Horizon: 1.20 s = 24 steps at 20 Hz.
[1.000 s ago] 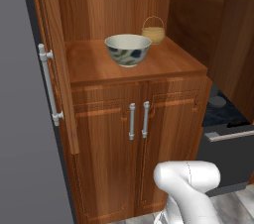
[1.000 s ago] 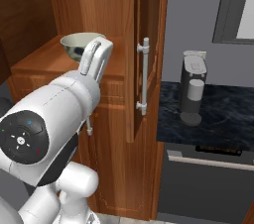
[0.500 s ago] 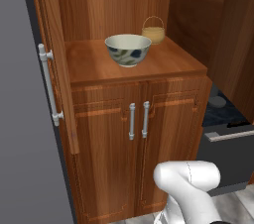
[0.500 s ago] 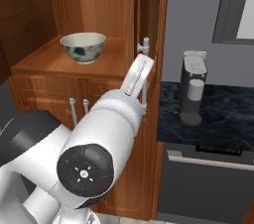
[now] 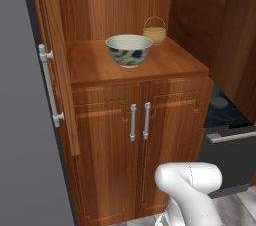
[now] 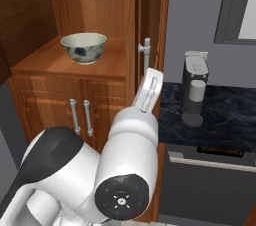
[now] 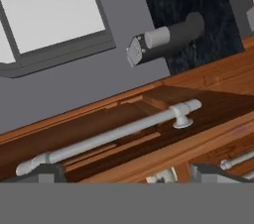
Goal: Pick the mug and place it in the sink. Pick the bowl and place it in the open cabinet and then close the cabinet.
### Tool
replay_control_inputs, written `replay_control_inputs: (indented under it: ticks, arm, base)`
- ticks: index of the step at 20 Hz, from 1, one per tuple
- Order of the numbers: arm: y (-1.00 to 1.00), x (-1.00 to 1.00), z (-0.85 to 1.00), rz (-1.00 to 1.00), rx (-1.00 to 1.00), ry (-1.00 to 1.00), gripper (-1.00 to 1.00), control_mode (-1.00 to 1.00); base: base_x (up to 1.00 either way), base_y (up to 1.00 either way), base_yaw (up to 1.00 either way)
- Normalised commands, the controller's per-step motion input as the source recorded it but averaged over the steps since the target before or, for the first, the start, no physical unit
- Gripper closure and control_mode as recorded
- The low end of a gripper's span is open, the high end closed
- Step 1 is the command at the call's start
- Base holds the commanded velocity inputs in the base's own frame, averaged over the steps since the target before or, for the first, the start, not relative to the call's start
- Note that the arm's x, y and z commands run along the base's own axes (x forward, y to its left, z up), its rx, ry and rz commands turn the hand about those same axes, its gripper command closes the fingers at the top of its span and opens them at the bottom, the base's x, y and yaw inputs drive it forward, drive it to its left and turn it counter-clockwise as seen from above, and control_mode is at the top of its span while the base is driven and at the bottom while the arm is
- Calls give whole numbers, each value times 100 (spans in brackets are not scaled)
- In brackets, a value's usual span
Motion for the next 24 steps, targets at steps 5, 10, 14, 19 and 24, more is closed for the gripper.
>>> replay_control_inputs:
  ticks: [5, 10, 14, 19, 24]
  arm:
    - [-2, 47, -10, 4, -5, -6, -100, -100]
    - [-7, 41, 0, 4, 0, -1, -100, -100]
    - [0, 23, 0, 5, -2, -2, -100, -100]
    - [1, 25, -5, 7, -5, -3, -100, -100]
    - [14, 40, -8, 8, -8, -2, -100, -100]
  base:
    - [0, 0, 0]
    - [0, 0, 0]
    - [0, 0, 0]
    - [0, 0, 0]
    - [0, 0, 0]
